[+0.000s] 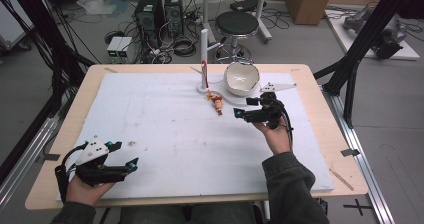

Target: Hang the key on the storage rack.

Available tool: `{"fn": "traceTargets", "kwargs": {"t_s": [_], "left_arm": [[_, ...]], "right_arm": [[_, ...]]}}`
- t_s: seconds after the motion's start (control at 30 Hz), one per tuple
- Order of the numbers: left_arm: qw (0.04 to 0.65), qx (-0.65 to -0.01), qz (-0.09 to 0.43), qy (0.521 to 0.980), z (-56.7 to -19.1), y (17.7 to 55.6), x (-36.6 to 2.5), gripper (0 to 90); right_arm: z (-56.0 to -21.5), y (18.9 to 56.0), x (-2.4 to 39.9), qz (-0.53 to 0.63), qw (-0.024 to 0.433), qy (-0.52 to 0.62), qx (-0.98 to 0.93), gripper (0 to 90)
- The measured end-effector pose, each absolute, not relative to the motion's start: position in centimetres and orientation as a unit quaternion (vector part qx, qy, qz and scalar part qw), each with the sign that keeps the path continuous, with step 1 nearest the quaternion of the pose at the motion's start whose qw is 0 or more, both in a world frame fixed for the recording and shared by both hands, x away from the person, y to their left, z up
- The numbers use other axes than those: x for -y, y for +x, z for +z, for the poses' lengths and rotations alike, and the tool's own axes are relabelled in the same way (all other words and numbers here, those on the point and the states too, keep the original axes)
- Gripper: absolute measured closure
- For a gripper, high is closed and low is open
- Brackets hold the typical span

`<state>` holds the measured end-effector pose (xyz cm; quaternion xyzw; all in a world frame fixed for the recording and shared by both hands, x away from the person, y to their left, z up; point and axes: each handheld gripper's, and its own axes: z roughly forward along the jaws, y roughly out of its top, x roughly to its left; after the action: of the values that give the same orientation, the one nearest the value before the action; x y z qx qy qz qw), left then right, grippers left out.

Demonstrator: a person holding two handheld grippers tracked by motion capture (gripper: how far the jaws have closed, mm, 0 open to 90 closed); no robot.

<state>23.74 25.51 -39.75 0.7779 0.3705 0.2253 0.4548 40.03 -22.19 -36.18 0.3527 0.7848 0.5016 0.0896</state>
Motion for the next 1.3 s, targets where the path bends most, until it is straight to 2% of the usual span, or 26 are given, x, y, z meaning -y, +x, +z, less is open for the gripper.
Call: {"fn": "traceTargets", "kwargs": {"t_s": [0.67,1.3], "left_arm": [[0.455,-0.371,0.225,0.777,-39.8,23.7,-25.4,21.5],[0.455,-0.371,0.224,0.778,-39.8,23.8,-25.4,21.4]], "right_arm": [[-36.9,37.6,24.0,0.501,0.099,0.354,-0.783,12.7],[-37.8,35.8,25.2,0.495,0.104,0.353,-0.787,12.2]]}}
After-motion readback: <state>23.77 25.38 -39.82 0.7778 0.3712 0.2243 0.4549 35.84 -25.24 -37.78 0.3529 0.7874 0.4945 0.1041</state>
